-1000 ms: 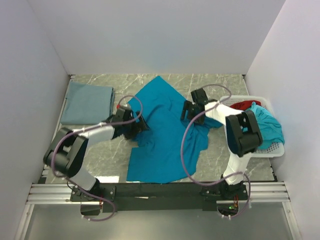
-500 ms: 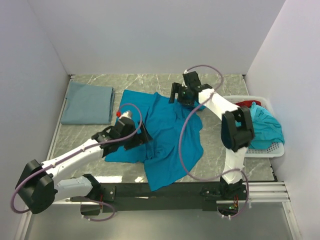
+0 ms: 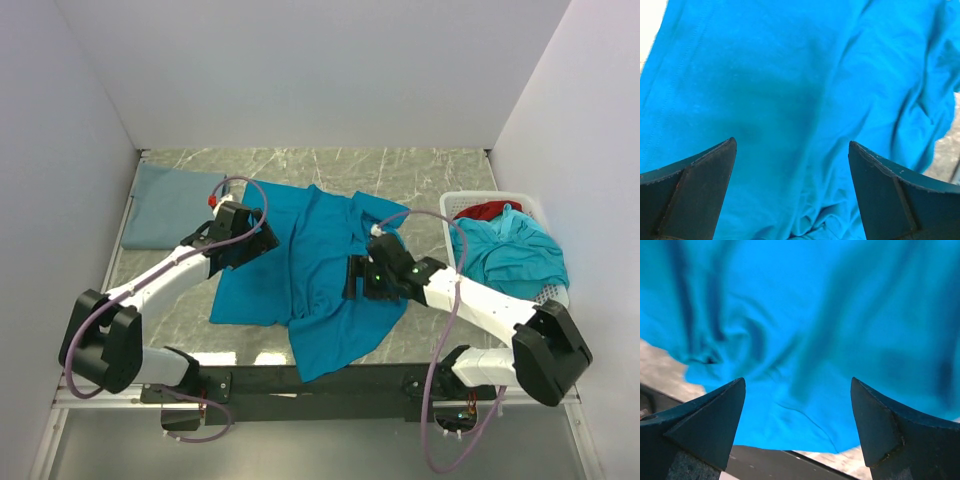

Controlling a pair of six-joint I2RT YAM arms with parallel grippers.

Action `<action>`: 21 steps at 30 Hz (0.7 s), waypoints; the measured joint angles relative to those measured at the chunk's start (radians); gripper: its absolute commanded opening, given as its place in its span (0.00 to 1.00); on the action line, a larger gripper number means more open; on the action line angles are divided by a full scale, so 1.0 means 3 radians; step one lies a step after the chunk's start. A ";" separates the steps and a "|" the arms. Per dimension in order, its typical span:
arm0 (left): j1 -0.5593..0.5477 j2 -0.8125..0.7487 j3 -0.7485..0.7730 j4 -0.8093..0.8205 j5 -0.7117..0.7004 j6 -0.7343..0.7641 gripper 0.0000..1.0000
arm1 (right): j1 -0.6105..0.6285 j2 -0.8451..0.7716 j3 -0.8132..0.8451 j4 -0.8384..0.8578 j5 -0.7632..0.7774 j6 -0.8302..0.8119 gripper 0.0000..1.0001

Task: Fold and stack the t-shirts
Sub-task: Flatten the tshirt out

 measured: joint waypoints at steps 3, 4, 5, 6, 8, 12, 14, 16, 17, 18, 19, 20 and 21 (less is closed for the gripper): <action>-0.0005 -0.0103 -0.0088 0.0099 0.0015 -0.0017 0.99 | -0.0005 -0.0102 -0.0209 -0.0023 0.0103 0.0139 0.93; -0.0008 -0.0175 -0.0167 0.0125 0.0018 -0.0027 1.00 | -0.0005 -0.0098 -0.0215 -0.0028 0.0153 0.0155 0.93; -0.0008 -0.0262 -0.0268 0.0146 0.0027 -0.0029 0.99 | -0.0006 -0.0080 -0.0214 -0.0017 0.0198 0.0160 0.93; -0.0008 -0.0357 -0.0390 0.0192 0.0043 -0.0031 0.99 | -0.0011 -0.0050 -0.0203 -0.0005 0.0267 0.0167 0.94; -0.0008 -0.0552 -0.0638 0.0256 0.0098 -0.0056 0.98 | -0.0027 0.0076 -0.0156 -0.0005 0.0365 0.0167 0.94; -0.0013 -0.1134 -0.1233 0.0323 0.0146 -0.0179 0.99 | -0.0125 0.0446 -0.0071 0.0028 0.0431 0.0161 0.94; -0.0015 -0.1359 -0.1395 0.0295 0.0151 -0.0225 0.99 | -0.0196 0.0584 -0.0017 0.0023 0.0413 0.0160 0.94; -0.0015 -0.1502 -0.1455 0.0258 0.0150 -0.0257 1.00 | -0.0284 0.0689 0.0066 0.0085 0.0411 0.0145 0.94; -0.0017 -0.1531 -0.1455 0.0234 0.0149 -0.0267 0.99 | -0.0343 0.0754 0.0117 0.0086 0.0383 0.0148 0.94; -0.0017 -0.1544 -0.1455 0.0228 0.0145 -0.0285 1.00 | -0.0393 0.0792 0.0150 0.0120 0.0370 0.0134 0.94; -0.0017 -0.1542 -0.1455 0.0229 0.0144 -0.0298 0.99 | -0.0450 0.0834 0.0183 0.0132 0.0347 0.0123 0.94; -0.0017 -0.1526 -0.1457 0.0234 0.0142 -0.0313 0.99 | -0.0497 0.0868 0.0214 0.0142 0.0332 0.0121 0.94; -0.0017 -0.1492 -0.1465 0.0258 0.0142 -0.0346 1.00 | -0.0556 0.0907 0.0253 0.0151 0.0315 0.0103 0.94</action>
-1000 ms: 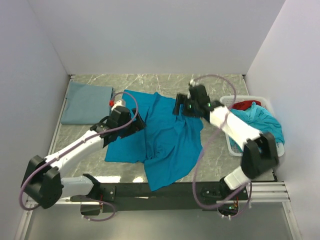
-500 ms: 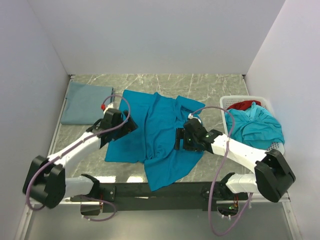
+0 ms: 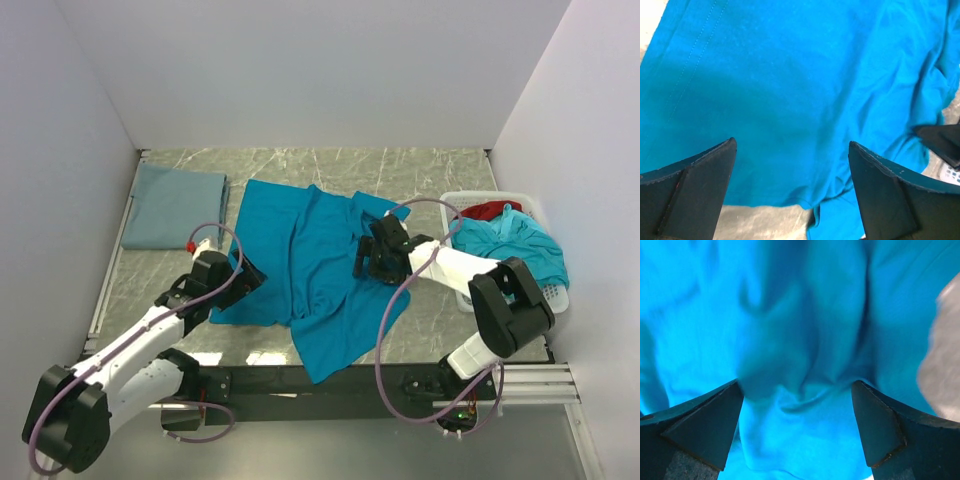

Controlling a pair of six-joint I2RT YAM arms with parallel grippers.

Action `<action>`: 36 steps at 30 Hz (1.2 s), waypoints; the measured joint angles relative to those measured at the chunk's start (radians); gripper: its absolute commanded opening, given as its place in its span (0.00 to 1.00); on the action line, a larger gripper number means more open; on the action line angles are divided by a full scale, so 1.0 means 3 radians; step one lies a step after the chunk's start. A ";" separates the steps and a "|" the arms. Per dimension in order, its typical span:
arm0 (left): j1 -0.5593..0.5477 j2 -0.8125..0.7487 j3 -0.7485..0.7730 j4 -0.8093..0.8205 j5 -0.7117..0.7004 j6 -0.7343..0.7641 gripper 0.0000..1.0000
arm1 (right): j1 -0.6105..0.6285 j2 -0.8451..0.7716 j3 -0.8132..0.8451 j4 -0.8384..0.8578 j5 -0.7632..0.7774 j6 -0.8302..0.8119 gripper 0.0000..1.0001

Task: Fold and stack the t-shirts
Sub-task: Flatten the tshirt out

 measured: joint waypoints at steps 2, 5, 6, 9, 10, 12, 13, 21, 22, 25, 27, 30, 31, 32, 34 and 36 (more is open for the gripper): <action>0.0001 0.0104 -0.0024 0.0100 0.0004 -0.0033 1.00 | -0.0132 0.0094 0.0093 0.0019 -0.0050 -0.0041 0.94; 0.0003 0.0406 -0.0041 0.0261 0.0028 -0.0064 0.99 | -0.0329 0.0237 0.0239 0.0025 -0.0083 -0.0107 0.94; 0.0004 0.0537 -0.0038 0.0314 0.0036 -0.0065 0.99 | -0.0395 0.0292 0.0305 0.0022 -0.0099 -0.0134 0.94; 0.0025 0.0877 0.0144 0.0481 0.0053 -0.0069 0.99 | -0.0572 0.0506 0.0544 0.0010 -0.0137 -0.0215 0.94; 0.0036 0.1010 0.0207 0.0530 0.0055 -0.0061 1.00 | -0.0619 0.0573 0.0617 0.0010 -0.0159 -0.0242 0.94; 0.0064 0.1227 0.0357 0.0626 0.0081 -0.0025 0.99 | -0.0717 0.0725 0.0797 0.0013 -0.0210 -0.0301 0.94; 0.0090 0.1382 0.0444 0.0689 0.0116 0.0003 1.00 | -0.0769 0.0809 0.0893 0.0013 -0.0253 -0.0323 0.94; 0.0266 0.2202 0.1247 0.0750 0.0350 0.0237 0.99 | -0.1066 0.1467 0.1863 -0.0191 -0.0340 -0.0498 0.93; 0.0272 0.2209 0.1297 0.0715 0.0348 0.0258 0.99 | -0.1081 0.1506 0.1971 -0.0234 -0.0317 -0.0530 0.93; 0.0289 0.2089 0.1401 0.0584 0.0275 0.0295 1.00 | -0.1092 0.1455 0.2115 -0.0323 -0.0252 -0.0613 0.93; 0.0287 0.1848 0.1413 0.0425 0.0154 0.0322 0.99 | -0.1091 0.1310 0.2102 -0.0354 -0.0216 -0.0641 0.93; 0.0287 0.1432 0.1408 0.0188 -0.0055 0.0319 0.99 | -0.1082 0.0813 0.1781 -0.0261 -0.0183 -0.0637 0.93; 0.0287 0.1284 0.1389 0.0128 -0.0136 0.0319 0.99 | -0.1078 0.0584 0.1620 -0.0239 -0.0174 -0.0622 0.93; 0.0290 0.1133 0.1331 0.0104 -0.0210 0.0309 0.99 | -0.1077 0.0337 0.1450 -0.0229 -0.0165 -0.0595 0.93; 0.0312 0.0884 0.1172 0.0019 -0.0322 0.0281 0.99 | -0.1066 -0.0094 0.1153 -0.0163 -0.0140 -0.0535 0.93; 0.0379 0.0692 0.0927 -0.0095 -0.0394 0.0244 0.99 | -0.1053 -0.0454 0.0852 -0.0097 -0.0116 -0.0481 0.93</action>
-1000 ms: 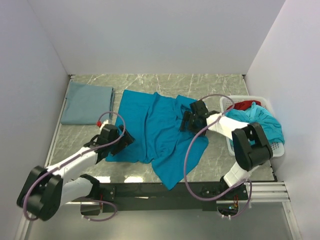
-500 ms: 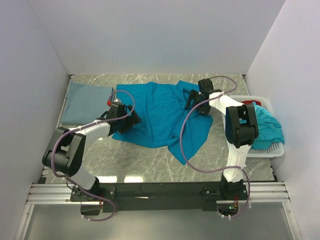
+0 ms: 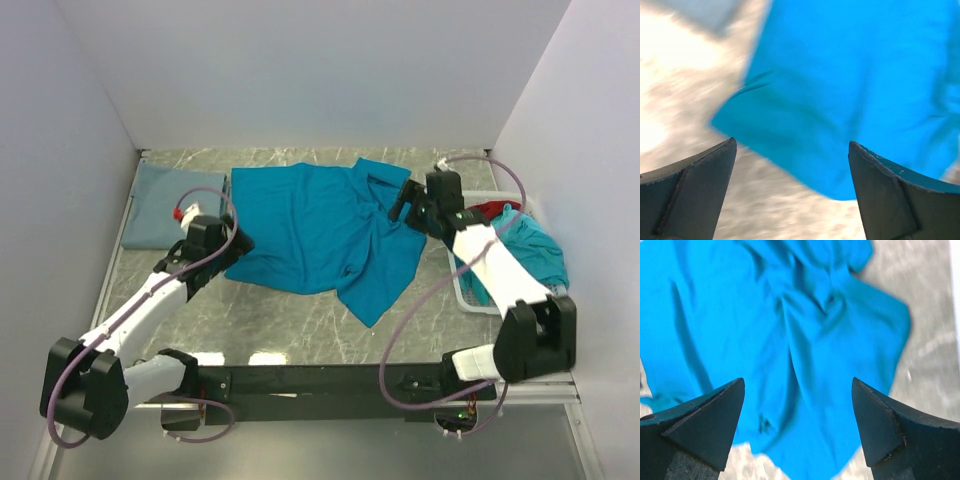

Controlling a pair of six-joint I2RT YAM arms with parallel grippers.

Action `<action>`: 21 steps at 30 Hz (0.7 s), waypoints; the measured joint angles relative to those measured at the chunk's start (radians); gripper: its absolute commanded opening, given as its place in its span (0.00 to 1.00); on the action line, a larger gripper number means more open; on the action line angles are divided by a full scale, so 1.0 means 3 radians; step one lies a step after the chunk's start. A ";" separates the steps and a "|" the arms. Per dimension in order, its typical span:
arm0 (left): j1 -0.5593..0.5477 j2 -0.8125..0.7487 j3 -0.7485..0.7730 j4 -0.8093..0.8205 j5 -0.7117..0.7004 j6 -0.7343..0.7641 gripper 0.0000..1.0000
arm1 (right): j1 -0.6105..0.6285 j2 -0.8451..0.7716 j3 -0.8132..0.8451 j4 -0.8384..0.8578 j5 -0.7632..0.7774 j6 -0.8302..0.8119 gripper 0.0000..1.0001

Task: Fold and stack the t-shirts
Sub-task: Flatten the tshirt out

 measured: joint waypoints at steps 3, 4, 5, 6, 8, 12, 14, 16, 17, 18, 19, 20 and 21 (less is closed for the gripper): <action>0.0114 -0.0062 -0.0287 -0.0123 -0.0029 -0.0028 0.99 | 0.0013 -0.0398 -0.0431 0.0023 0.0022 0.0052 0.93; 0.0145 -0.0061 -0.0351 -0.0156 -0.0032 -0.0042 0.99 | 0.0014 -0.0497 -0.0563 0.0013 0.0020 0.0070 0.93; 0.0178 -0.0055 -0.0420 -0.0179 -0.0032 -0.0055 1.00 | 0.0015 -0.0565 -0.0668 0.0014 0.0019 0.0081 0.93; 0.0207 -0.0031 -0.0467 -0.0193 -0.0031 -0.0075 1.00 | 0.0018 -0.0647 -0.0785 0.0006 0.0019 0.0097 0.93; 0.0239 0.0048 -0.0476 -0.0184 -0.0027 -0.0086 0.99 | 0.0018 -0.0783 -0.0954 -0.0038 -0.0006 0.0107 0.93; 0.0273 0.0387 -0.0434 -0.0141 -0.0027 -0.0122 0.95 | 0.0018 -0.0951 -0.1102 -0.0065 -0.0042 0.0113 0.93; 0.0277 0.0496 -0.0359 -0.0100 -0.0047 -0.0146 0.89 | 0.0018 -0.0992 -0.1122 -0.0058 -0.0043 0.0125 0.92; 0.0280 0.0590 -0.0324 -0.0047 -0.0052 -0.0164 0.74 | 0.0018 -0.0996 -0.1133 -0.0060 -0.0056 0.0135 0.92; 0.0280 0.0617 -0.0318 -0.0031 -0.0057 -0.0167 0.69 | 0.0018 -0.0993 -0.1136 -0.0058 -0.0064 0.0137 0.92; 0.0284 0.0638 -0.0318 -0.0013 -0.0060 -0.0181 0.58 | 0.0018 -0.0992 -0.1136 -0.0060 -0.0069 0.0145 0.91; 0.0286 0.0652 -0.0318 0.0000 -0.0052 -0.0197 0.53 | 0.0018 -0.0992 -0.1136 -0.0056 -0.0071 0.0150 0.91; 0.0286 0.0671 -0.0318 0.0004 -0.0046 -0.0191 0.49 | 0.0018 -0.0992 -0.1136 -0.0052 -0.0076 0.0158 0.91; 0.0286 0.0696 -0.0317 0.0006 -0.0043 -0.0192 0.43 | 0.0018 -0.0992 -0.1136 -0.0052 -0.0080 0.0159 0.91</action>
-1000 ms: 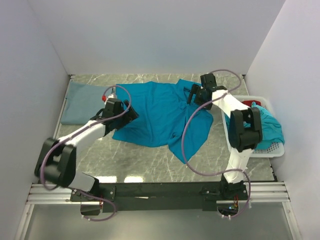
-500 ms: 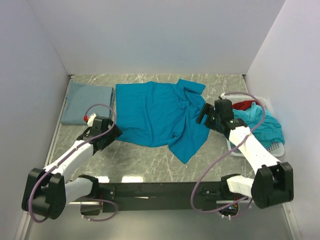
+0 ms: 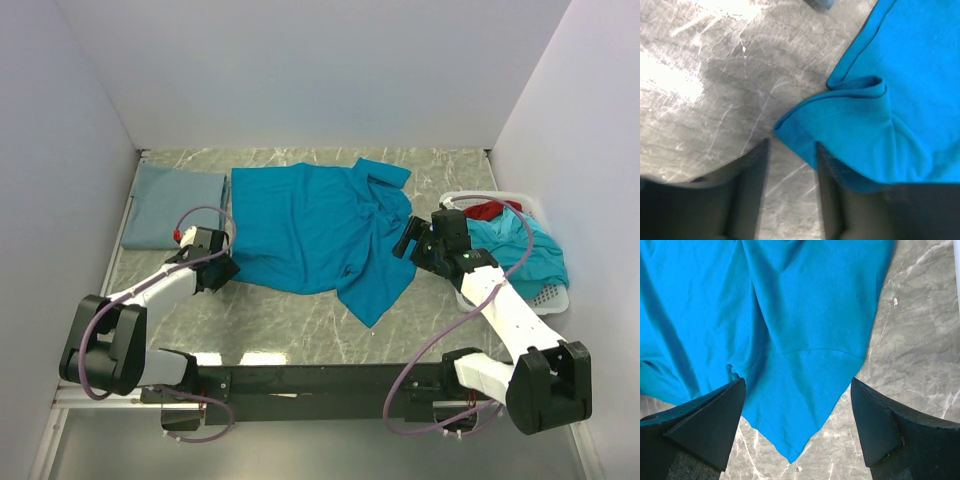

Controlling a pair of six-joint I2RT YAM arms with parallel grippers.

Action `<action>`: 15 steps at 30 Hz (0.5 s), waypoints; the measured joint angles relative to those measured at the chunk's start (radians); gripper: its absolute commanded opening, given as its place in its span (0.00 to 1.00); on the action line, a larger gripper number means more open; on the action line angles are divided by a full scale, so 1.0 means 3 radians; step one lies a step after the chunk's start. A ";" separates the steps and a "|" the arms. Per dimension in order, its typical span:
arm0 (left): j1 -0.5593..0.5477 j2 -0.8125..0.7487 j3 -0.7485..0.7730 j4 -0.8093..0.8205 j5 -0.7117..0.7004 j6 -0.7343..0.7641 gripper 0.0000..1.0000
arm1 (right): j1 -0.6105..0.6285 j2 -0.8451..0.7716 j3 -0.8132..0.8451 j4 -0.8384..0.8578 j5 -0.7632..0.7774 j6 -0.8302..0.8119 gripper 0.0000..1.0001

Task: Fold and stack the t-shirts
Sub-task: Flatten the tshirt out

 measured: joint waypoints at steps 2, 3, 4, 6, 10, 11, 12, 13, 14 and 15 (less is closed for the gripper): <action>0.0000 0.0027 0.0005 0.0008 0.0005 0.0001 0.38 | 0.0000 0.0001 0.0000 0.0001 -0.0001 0.0005 0.91; 0.0000 0.0043 0.0008 0.0010 0.0006 0.0003 0.36 | 0.0000 0.0001 0.0000 0.0004 -0.0001 0.0008 0.91; 0.0000 0.0055 0.0015 0.0011 0.0009 0.0005 0.35 | 0.0000 0.0001 0.0000 0.0004 -0.0001 0.0009 0.91; 0.0000 0.0095 0.0039 0.0014 0.0014 0.0008 0.32 | 0.0000 0.0001 -0.0001 0.0004 -0.0003 0.0009 0.91; 0.0000 0.0200 0.0103 0.0067 0.0034 0.0009 0.31 | 0.0000 0.0001 -0.0013 0.0003 -0.0014 0.0008 0.91; 0.0000 0.0226 0.0126 0.0072 0.0039 0.0008 0.32 | 0.0000 0.0001 -0.0015 -0.0001 -0.0014 0.0008 0.91; 0.0000 0.0258 0.0150 0.0072 0.0042 0.0008 0.32 | 0.0000 0.0001 -0.0019 -0.0003 -0.0014 0.0006 0.91; 0.0000 0.0289 0.0179 0.0074 0.0042 0.0006 0.32 | 0.0000 -0.0001 -0.0020 -0.0008 -0.0015 0.0005 0.91; 0.0000 0.0314 0.0201 0.0071 0.0042 0.0006 0.32 | 0.0000 -0.0004 -0.0024 -0.0006 -0.0014 0.0003 0.90; 0.0000 0.0338 0.0224 0.0069 0.0042 0.0006 0.32 | 0.0000 -0.0013 -0.0033 -0.0008 -0.0013 -0.0003 0.90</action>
